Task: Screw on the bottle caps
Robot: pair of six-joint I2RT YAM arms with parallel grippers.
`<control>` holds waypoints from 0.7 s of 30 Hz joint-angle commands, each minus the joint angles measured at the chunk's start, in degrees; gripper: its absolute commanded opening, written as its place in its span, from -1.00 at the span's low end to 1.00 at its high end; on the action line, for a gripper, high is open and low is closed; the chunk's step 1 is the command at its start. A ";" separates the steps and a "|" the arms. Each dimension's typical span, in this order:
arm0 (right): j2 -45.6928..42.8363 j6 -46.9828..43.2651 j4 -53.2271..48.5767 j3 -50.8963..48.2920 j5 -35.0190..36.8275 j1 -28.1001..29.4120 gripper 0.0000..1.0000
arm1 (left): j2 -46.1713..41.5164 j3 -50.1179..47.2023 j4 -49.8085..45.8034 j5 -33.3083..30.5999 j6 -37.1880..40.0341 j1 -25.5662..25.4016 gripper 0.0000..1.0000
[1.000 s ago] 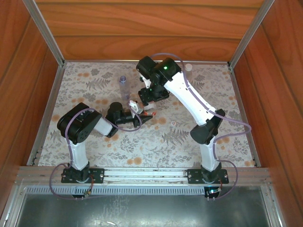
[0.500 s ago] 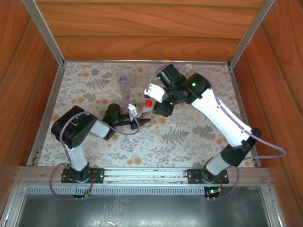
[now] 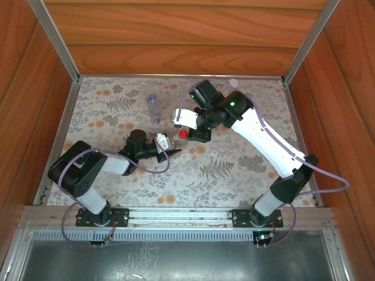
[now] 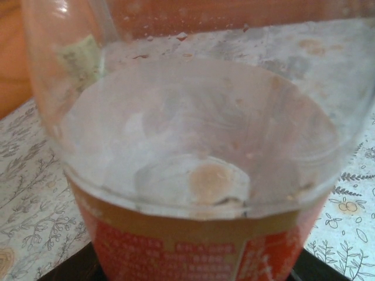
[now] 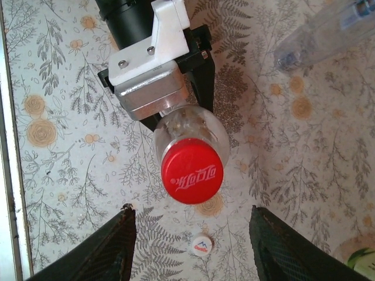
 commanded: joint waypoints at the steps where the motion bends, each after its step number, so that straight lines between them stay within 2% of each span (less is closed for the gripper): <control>1: 1.21 -4.57 -1.07 2.18 -3.63 0.11 0.11 | -0.06 -0.53 -4.97 -1.02 2.90 -0.01 -0.05; 13: 5.90 -5.59 -3.82 4.32 -5.86 0.24 0.02 | 0.23 -0.19 -5.74 -0.39 2.64 -0.16 -0.05; 21: 6.52 -5.65 -4.93 4.53 -6.08 0.24 -0.26 | 0.19 -0.12 -6.11 -0.37 2.46 -0.15 -0.05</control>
